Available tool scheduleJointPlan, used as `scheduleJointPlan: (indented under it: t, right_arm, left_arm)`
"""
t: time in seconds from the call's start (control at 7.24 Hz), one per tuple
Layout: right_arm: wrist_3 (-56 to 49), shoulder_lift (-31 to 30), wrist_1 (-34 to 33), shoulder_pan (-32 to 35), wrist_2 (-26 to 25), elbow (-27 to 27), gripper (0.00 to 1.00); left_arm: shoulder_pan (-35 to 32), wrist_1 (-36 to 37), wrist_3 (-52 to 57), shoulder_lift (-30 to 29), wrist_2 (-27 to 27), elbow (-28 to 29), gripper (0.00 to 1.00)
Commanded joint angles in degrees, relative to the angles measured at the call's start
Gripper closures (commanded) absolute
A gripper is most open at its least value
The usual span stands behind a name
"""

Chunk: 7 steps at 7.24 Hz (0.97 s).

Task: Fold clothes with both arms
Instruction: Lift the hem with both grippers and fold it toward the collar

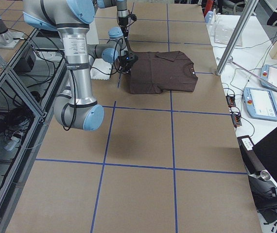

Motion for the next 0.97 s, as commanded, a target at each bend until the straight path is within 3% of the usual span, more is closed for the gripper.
scheduleJointPlan:
  t: [0.0, 0.14, 0.41, 0.69, 0.83]
  right_arm:
    - [-11.97, 8.17, 0.57, 12.38, 6.25, -12.13, 1.00]
    - [-17.86, 11.77, 0.67, 15.39, 7.14, -17.75, 1.00]
    - [-23.00, 18.89, 1.02, 20.33, 7.85, -29.88, 1.00]
    - [-23.46, 21.55, 14.39, 22.88, 9.86, -42.27, 1.00]
    - [-23.80, 22.78, 16.47, 23.50, 10.22, -45.81, 1.00]
  left_arm:
    - [-10.22, -0.81, 8.76, -7.17, -0.15, 10.35, 1.00]
    - [-13.91, -1.95, 11.92, -10.69, -0.15, 15.80, 1.00]
    - [-20.34, -13.23, 17.03, -11.87, -0.07, 26.88, 1.00]
    - [-24.66, -16.81, 22.12, -14.40, -0.06, 33.59, 1.00]
    - [-24.67, -17.25, 22.23, -17.37, 0.11, 37.96, 1.00]
